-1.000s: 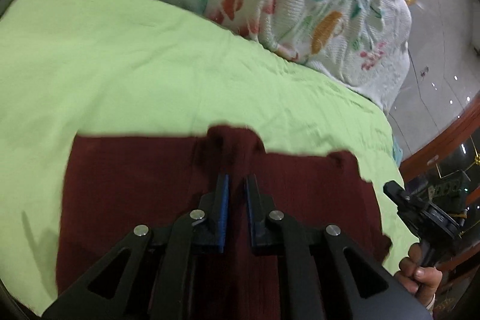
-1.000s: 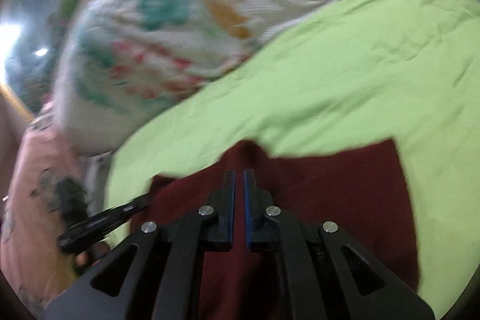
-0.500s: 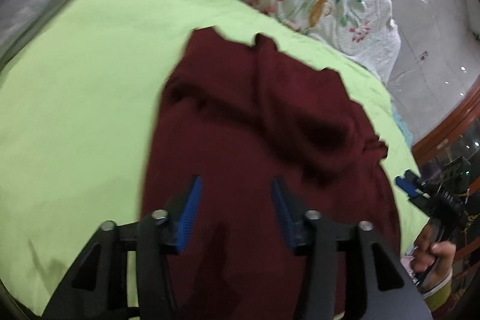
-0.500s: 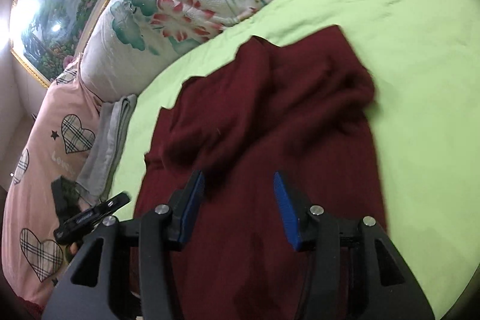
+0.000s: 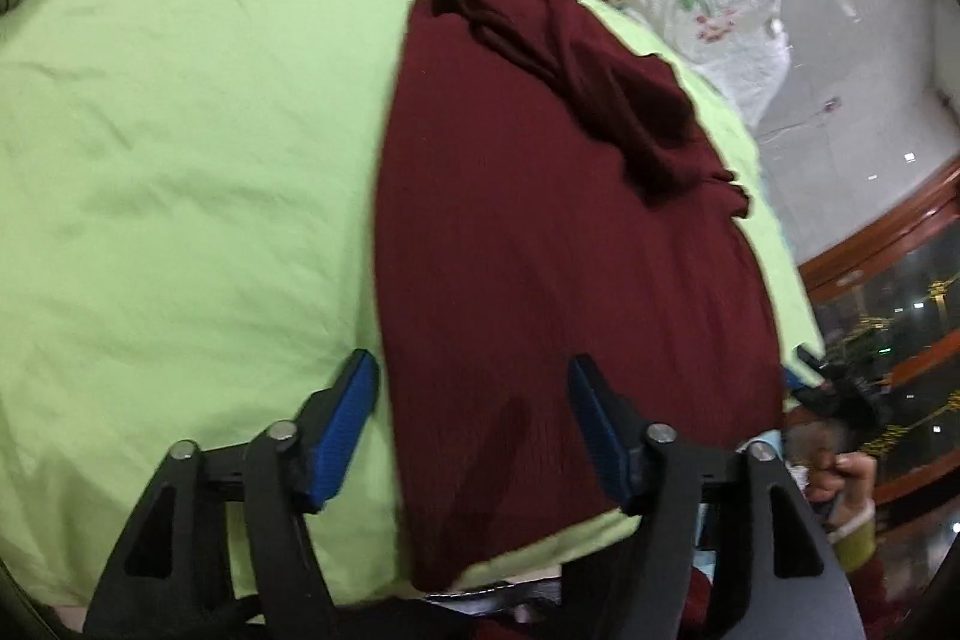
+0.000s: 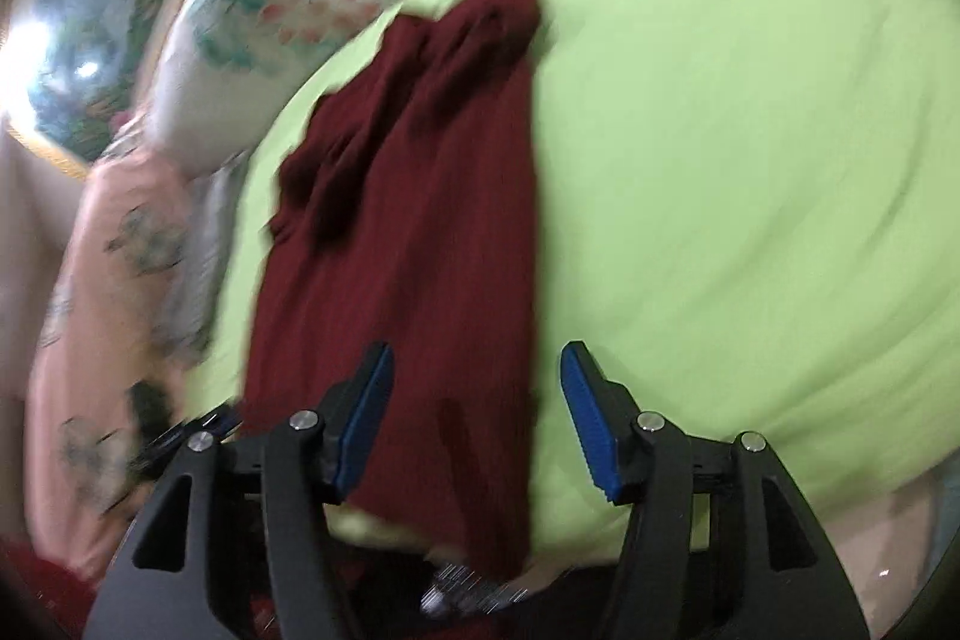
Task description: Fold large clothes
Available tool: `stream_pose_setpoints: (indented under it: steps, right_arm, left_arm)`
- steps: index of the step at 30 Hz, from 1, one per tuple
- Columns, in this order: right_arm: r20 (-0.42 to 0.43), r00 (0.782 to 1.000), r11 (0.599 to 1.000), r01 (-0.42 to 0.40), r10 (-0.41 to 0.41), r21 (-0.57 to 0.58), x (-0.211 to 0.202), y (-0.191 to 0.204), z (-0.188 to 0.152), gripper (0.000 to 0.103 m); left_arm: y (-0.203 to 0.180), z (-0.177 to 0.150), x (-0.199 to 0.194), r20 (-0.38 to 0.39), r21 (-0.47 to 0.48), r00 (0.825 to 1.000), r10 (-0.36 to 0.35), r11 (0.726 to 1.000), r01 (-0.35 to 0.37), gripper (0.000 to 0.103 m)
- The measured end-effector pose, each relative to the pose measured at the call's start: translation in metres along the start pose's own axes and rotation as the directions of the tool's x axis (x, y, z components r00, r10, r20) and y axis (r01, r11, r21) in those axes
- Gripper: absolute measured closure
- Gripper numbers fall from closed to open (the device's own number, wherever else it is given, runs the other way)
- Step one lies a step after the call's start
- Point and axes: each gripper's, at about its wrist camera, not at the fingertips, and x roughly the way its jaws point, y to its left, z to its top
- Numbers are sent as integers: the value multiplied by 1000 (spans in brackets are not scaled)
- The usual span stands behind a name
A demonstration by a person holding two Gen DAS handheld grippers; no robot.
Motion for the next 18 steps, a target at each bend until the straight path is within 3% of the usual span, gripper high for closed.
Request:
stream_pose_setpoints:
  steps: [4,7,9,11,14,16,18]
  right_arm:
    - [-7,994,994,-109,109,-7,4,-3,-9,45]
    - [-44,978,979,-204,204,11,13,-5,-6,45]
    - [-75,980,981,-190,186,-36,20,1,-10,53]
    - [-90,983,984,-164,158,-65,25,4,-13,71]
    - [-80,982,985,-172,170,-18,26,-6,-16,90]
    - [-72,982,985,-173,173,8,28,-11,-17,95]
    - [-68,982,984,-177,177,2,26,-10,-18,95]
  left_arm:
    - [6,-9,-5,-9,-16,996,-85,996,85,32]
    - [10,-11,-4,-31,-22,988,-149,989,148,35]
    - [9,-8,-3,-34,-21,988,-153,988,152,40]
    - [9,-9,-4,-37,-25,987,-159,987,158,43]
    - [9,-10,-5,-37,-32,986,-163,986,162,53]
    - [7,-10,-2,-52,-29,985,-165,986,164,67]
    - [4,-10,4,-84,-30,981,-174,985,172,70]
